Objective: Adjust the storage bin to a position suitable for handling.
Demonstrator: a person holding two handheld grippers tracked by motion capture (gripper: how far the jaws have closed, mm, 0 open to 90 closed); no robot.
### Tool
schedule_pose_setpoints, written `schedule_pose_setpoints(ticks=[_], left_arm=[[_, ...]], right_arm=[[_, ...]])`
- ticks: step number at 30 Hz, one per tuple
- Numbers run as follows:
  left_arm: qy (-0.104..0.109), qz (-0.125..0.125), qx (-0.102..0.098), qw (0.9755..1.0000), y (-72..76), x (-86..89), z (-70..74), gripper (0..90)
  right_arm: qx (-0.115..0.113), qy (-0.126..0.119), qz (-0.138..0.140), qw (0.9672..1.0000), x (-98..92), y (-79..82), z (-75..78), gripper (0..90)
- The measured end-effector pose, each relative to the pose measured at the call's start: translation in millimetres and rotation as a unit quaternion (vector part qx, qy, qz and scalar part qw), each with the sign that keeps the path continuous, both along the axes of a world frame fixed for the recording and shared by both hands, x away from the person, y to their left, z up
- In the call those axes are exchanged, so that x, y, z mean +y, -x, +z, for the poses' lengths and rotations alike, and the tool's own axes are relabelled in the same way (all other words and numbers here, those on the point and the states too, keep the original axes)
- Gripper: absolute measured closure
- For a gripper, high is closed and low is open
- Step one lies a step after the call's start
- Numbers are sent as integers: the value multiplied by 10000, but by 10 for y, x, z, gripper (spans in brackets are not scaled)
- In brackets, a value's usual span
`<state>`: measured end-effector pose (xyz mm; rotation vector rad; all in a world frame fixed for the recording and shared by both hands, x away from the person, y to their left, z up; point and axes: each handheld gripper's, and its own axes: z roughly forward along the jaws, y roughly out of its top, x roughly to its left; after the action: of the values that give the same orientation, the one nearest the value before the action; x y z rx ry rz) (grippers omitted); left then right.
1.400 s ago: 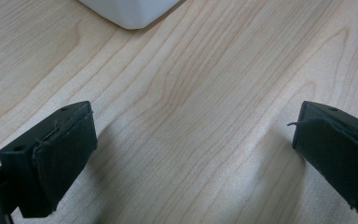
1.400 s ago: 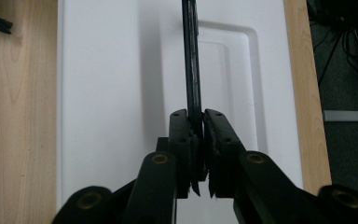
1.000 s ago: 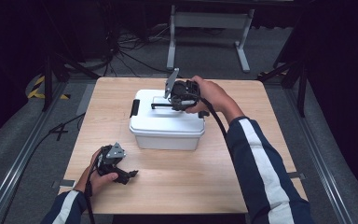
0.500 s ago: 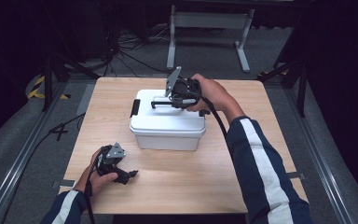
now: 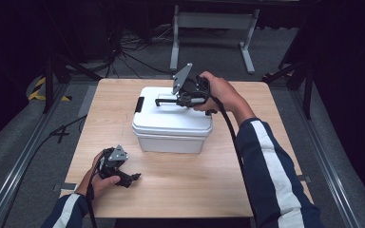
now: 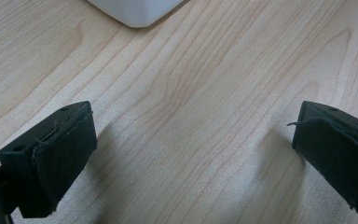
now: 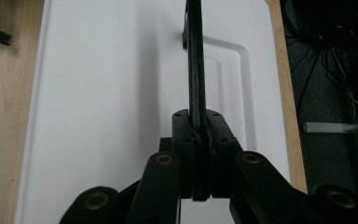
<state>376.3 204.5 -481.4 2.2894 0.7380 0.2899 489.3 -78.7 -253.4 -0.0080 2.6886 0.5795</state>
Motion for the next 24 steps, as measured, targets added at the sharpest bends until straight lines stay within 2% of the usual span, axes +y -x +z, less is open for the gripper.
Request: schedule_pose_setpoints(ticks=[6, 18, 24], left_arm=[[-15, -11, 16, 10000, 0, 2, 4, 2], [-26, -10, -2, 10000, -2, 3, 4, 2], [-13, -7, 10, 10000, 0, 1, 3, 2]], right_arm=[[-138, -96, 166, 9997, -58, 64, 90, 845], [-229, -143, 134, 9995, -264, 139, 207, 845], [-288, -252, 54, 9993, -466, 180, 268, 844]])
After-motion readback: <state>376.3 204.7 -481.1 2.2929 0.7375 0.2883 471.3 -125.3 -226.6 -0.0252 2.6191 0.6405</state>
